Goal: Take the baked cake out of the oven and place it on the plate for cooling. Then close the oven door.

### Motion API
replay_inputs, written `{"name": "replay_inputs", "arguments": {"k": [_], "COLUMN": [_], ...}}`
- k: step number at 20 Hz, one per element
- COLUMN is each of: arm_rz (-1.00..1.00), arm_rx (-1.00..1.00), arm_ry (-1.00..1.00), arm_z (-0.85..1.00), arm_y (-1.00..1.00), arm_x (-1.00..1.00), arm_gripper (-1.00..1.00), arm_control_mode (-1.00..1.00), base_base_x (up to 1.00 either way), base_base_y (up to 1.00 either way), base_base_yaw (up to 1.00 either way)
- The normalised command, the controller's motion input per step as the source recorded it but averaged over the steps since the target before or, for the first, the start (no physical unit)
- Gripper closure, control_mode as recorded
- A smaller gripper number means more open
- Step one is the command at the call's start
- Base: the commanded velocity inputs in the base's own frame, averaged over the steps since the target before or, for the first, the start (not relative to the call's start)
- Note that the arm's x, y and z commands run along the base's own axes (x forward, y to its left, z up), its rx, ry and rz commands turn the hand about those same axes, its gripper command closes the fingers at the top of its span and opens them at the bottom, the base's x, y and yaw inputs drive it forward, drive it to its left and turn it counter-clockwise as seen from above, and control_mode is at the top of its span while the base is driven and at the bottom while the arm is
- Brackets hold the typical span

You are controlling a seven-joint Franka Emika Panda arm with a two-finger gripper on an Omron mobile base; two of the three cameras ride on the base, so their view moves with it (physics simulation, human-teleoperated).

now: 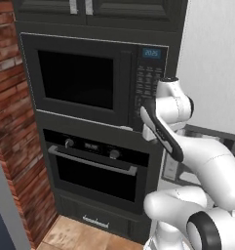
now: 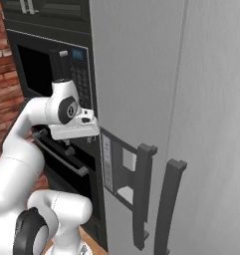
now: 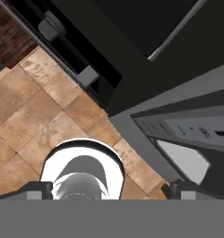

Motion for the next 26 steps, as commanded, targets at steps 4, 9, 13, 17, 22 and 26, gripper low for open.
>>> {"name": "replay_inputs", "arguments": {"k": [4,9,13,17,22,26], "arm_rz": [0.02,0.00,0.00,0.00,0.00,0.06], "arm_rx": [-0.10,-0.30,-0.30,-0.23,-0.14,-0.21], "arm_ry": [0.07,0.08,0.07,0.06,0.03,0.00], "arm_z": [-0.12,-0.73,-0.98,-0.74,-0.37,-0.33], "arm_y": [0.04,0.93,1.00,0.77,0.38,0.43], "arm_x": [0.00,0.55,0.65,0.59,0.65,0.57], "arm_gripper": [-1.00,-1.00,-1.00,-1.00,-1.00,-1.00], "arm_control_mode": [-1.00,-1.00,-1.00,-1.00,-1.00,-1.00], "base_base_x": [0.00,0.00,0.00,0.00,0.00,0.00], "base_base_y": [0.00,0.00,0.00,0.00,0.00,0.00], "base_base_yaw": [0.00,0.00,0.00,0.00,0.00,0.00]}}
